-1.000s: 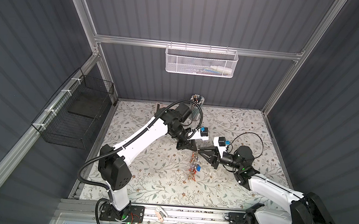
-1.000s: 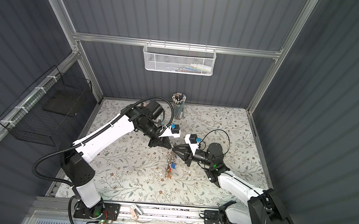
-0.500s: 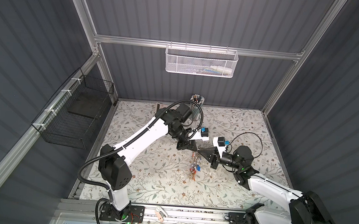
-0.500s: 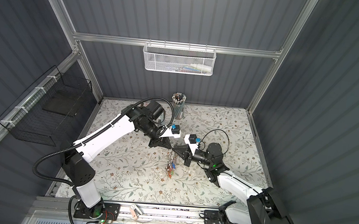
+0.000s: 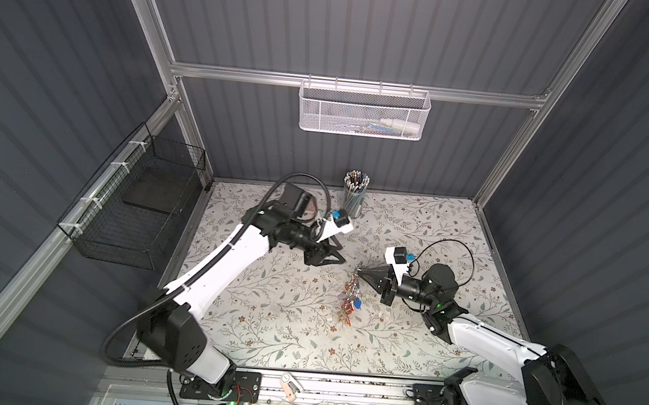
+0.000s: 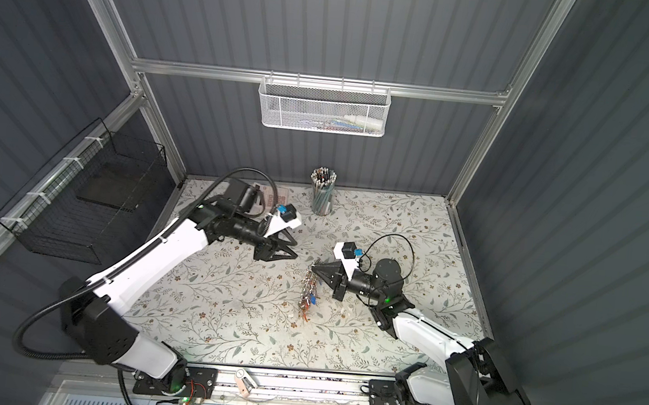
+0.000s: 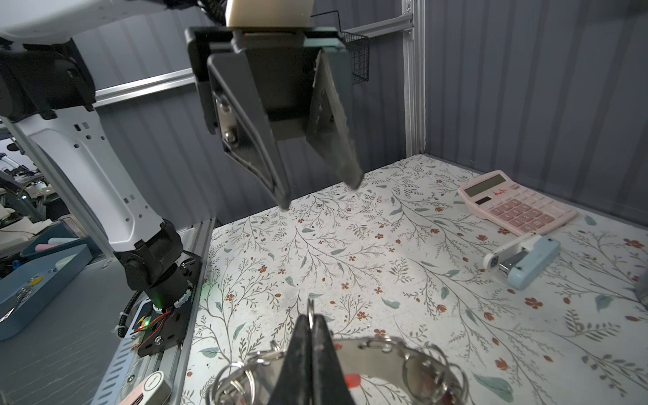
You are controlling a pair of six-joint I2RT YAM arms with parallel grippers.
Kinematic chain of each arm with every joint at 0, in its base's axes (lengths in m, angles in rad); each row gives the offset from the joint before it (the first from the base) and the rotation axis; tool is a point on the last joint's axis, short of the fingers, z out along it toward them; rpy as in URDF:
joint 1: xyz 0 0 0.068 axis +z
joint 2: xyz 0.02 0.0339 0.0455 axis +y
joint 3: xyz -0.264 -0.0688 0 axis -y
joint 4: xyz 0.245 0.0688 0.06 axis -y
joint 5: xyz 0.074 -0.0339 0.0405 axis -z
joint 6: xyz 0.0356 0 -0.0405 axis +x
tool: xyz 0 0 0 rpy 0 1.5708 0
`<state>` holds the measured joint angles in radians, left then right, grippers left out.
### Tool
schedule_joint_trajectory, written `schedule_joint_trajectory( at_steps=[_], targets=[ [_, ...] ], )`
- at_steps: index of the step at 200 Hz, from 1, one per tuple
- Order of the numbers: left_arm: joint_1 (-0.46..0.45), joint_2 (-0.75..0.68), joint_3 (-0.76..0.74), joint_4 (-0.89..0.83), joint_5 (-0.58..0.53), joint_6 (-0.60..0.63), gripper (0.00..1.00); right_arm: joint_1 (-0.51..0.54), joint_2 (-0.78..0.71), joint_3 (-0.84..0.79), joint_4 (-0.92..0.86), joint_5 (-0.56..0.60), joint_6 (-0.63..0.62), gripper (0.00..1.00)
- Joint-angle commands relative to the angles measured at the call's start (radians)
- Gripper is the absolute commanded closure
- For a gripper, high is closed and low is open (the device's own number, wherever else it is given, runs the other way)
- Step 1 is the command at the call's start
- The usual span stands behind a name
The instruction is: Put the keys on the keyring
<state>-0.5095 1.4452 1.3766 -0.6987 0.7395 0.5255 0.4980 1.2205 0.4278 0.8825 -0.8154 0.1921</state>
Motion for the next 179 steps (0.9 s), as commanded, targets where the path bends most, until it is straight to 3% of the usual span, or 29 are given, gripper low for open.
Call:
schedule_joint_trajectory(
  at_steps=[1, 26, 62, 120, 147, 179],
  targets=[
    [0.001, -0.061, -0.153, 0.293, 0.091, -0.245, 0.46, -0.001, -0.017, -0.002, 0.096, -0.004, 0.023, 1.00],
    [0.001, -0.085, -0.342, 0.577, 0.156, -0.434, 0.43, 0.000, -0.013, -0.009, 0.137, -0.009, 0.043, 1.00],
    [-0.026, -0.093, -0.465, 0.800, 0.154, -0.489, 0.44, 0.000, 0.006, -0.006, 0.167, -0.026, 0.067, 1.00],
    [-0.069, -0.059, -0.485, 0.902, 0.150, -0.459, 0.43, -0.001, 0.007, -0.002, 0.162, -0.030, 0.070, 1.00],
    [-0.069, -0.044, -0.473, 0.878, 0.186, -0.442, 0.50, 0.000, 0.007, 0.000, 0.156, -0.030, 0.067, 1.00],
    [-0.069, -0.056, -0.503, 0.929, 0.256, -0.451, 0.47, -0.001, 0.013, 0.003, 0.157, -0.033, 0.069, 1.00]
  ],
)
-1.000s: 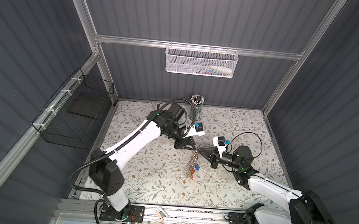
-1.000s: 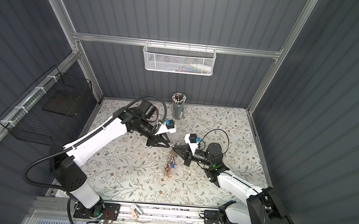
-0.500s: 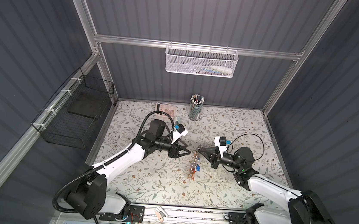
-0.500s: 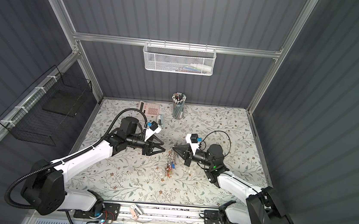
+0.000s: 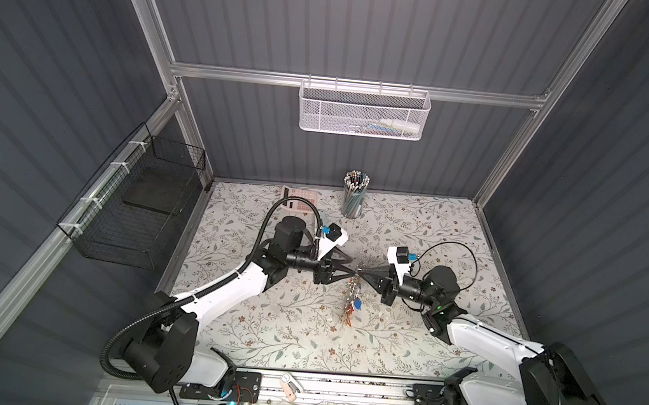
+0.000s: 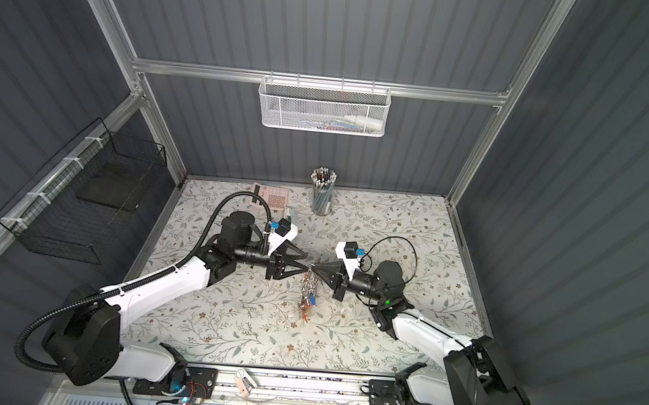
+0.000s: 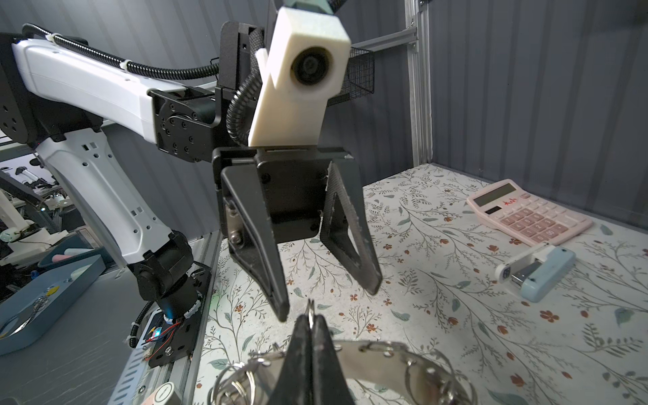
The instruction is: Put the keys on the keyring
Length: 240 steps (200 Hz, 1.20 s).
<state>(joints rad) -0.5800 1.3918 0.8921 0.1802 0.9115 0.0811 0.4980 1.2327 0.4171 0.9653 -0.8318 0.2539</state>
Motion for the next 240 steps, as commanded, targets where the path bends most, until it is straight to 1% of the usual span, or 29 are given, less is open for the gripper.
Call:
schedule_joint_trajectory(
  at_steps=[1, 20, 51, 78, 101, 145, 159, 191, 223, 240],
  targets=[
    [0.001, -0.002, -0.018, 0.050, 0.086, -0.006, 0.47, -0.001, 0.001, 0.014, 0.074, -0.016, 0.007, 1.00],
    [-0.004, 0.011, -0.009, 0.047, 0.106, -0.005, 0.52, -0.001, 0.004, 0.014, 0.080, -0.017, 0.012, 1.00],
    [-0.011, 0.029, 0.003, 0.039, 0.108, 0.002, 0.59, -0.002, 0.004, 0.014, 0.078, -0.016, 0.009, 1.00],
    [-0.017, 0.039, 0.017, 0.015, 0.108, 0.018, 0.62, -0.002, 0.003, 0.015, 0.076, -0.015, 0.008, 1.00],
    [-0.020, 0.042, 0.023, 0.008, 0.111, 0.022, 0.71, -0.001, 0.004, 0.015, 0.076, -0.016, 0.008, 1.00],
    [-0.021, 0.060, 0.040, -0.001, 0.111, 0.017, 0.79, -0.002, 0.008, 0.017, 0.076, -0.018, 0.010, 1.00],
    [-0.021, 0.064, 0.047, -0.003, 0.110, 0.015, 0.79, -0.002, 0.008, 0.018, 0.076, -0.018, 0.010, 1.00],
    [-0.022, 0.069, 0.058, -0.018, 0.112, 0.021, 0.85, -0.003, 0.007, 0.017, 0.073, -0.018, 0.008, 1.00],
    [-0.022, 0.070, 0.065, -0.042, 0.109, 0.029, 0.93, -0.001, 0.010, 0.017, 0.075, -0.018, 0.008, 1.00],
    [-0.023, 0.067, 0.065, -0.049, 0.106, 0.032, 1.00, -0.003, 0.013, 0.018, 0.074, -0.017, 0.008, 1.00]
  ],
)
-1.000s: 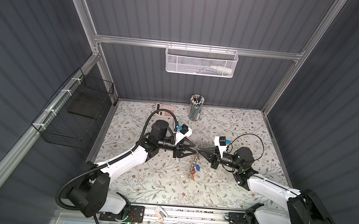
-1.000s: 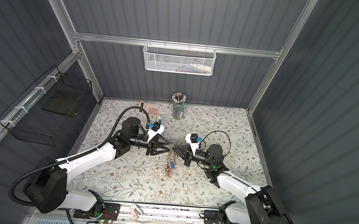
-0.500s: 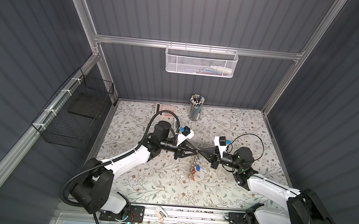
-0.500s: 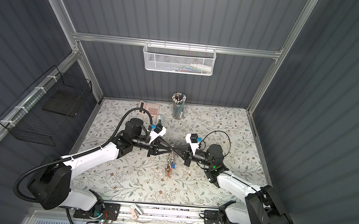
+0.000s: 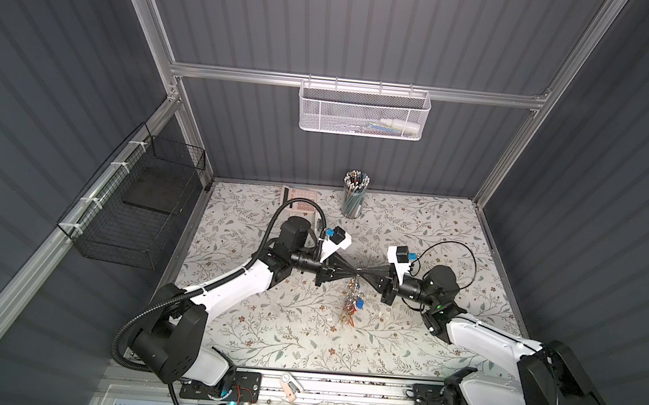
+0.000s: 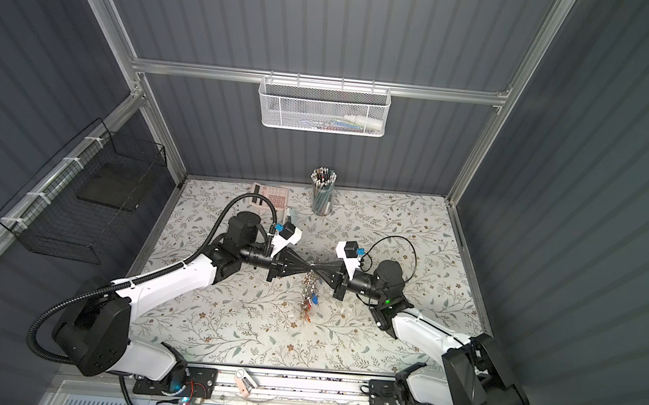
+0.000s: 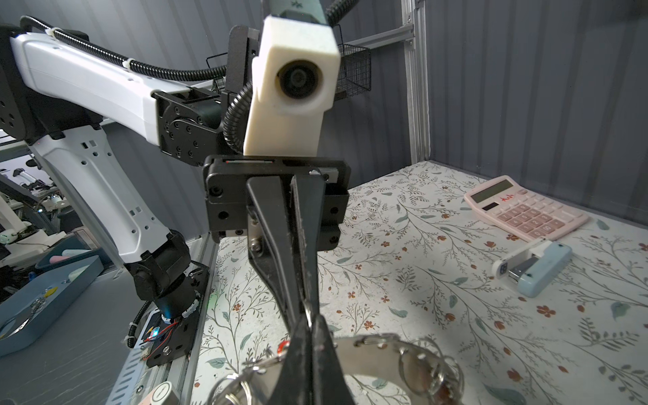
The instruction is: Put the keys on the keyring
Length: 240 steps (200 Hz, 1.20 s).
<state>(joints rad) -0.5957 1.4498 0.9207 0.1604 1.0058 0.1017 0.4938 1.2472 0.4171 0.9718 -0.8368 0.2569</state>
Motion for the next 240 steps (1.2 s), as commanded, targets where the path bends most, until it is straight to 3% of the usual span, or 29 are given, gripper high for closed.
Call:
schedule_joint_trajectory(
  at_steps=[1, 52, 84, 141, 181, 240],
  targets=[
    [-0.007, 0.009, 0.037, -0.029, 0.012, 0.012, 1.00, 0.001, -0.003, 0.018, 0.067, -0.013, 0.006, 1.00],
    [-0.009, -0.018, 0.085, -0.165, -0.061, 0.106, 1.00, 0.001, -0.008, 0.019, 0.067, -0.016, 0.004, 1.00],
    [-0.016, -0.025, 0.165, -0.362, -0.092, 0.247, 1.00, -0.013, -0.046, 0.000, 0.070, 0.000, 0.014, 0.79],
    [-0.057, 0.048, 0.408, -0.821, -0.236, 0.535, 1.00, -0.057, -0.118, -0.034, 0.031, 0.021, 0.014, 0.64],
    [-0.076, 0.139, 0.618, -1.064, -0.315, 0.671, 1.00, -0.056, -0.087, -0.015, 0.015, -0.002, -0.004, 0.63],
    [-0.085, 0.251, 0.803, -1.245, -0.378, 0.755, 1.00, -0.052, -0.059, -0.003, -0.007, -0.029, -0.019, 0.64]
  ],
)
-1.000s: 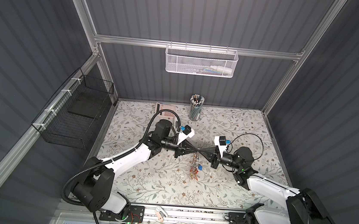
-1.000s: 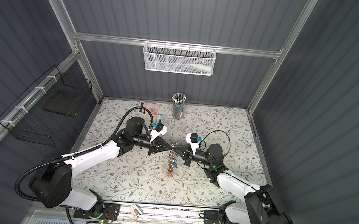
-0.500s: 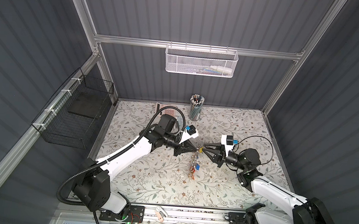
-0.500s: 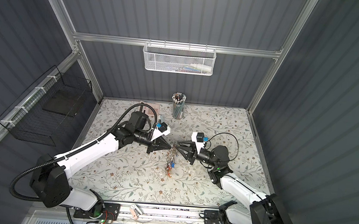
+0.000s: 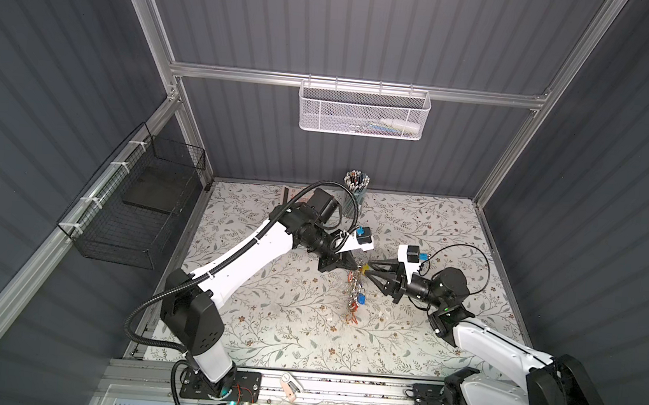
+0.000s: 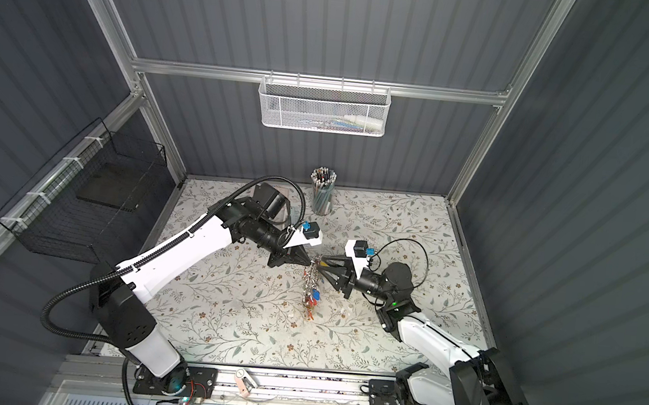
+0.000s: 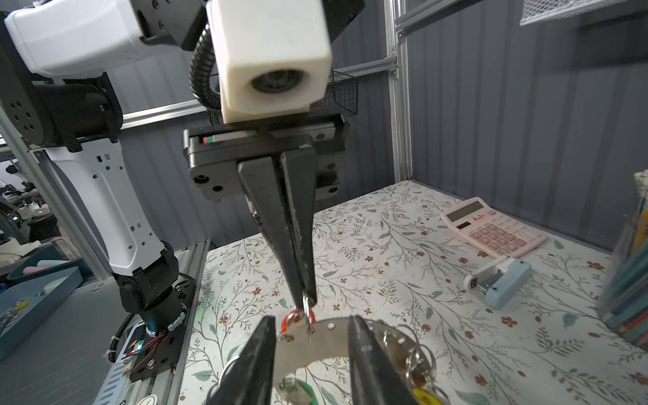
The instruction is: Put the keys on the keyring
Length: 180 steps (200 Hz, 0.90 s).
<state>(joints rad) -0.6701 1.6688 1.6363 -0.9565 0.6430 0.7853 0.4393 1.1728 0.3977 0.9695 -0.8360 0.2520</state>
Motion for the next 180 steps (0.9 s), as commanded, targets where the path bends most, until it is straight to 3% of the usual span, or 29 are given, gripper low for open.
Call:
schedule_joint_trajectory(
  at_steps=[1, 101, 180],
  targets=[
    [-0.012, 0.034, 0.092, -0.132, -0.015, 0.072, 1.00, 0.003, 0.015, 0.017, -0.005, -0.030, -0.013, 0.64],
    [-0.052, 0.135, 0.258, -0.246, -0.040, 0.109, 1.00, 0.022, 0.068, 0.046, -0.002, -0.037, -0.010, 0.67],
    [-0.063, 0.164, 0.315, -0.286, -0.052, 0.121, 1.00, 0.023, 0.081, 0.053, -0.010, -0.035, -0.014, 0.81]
  ],
)
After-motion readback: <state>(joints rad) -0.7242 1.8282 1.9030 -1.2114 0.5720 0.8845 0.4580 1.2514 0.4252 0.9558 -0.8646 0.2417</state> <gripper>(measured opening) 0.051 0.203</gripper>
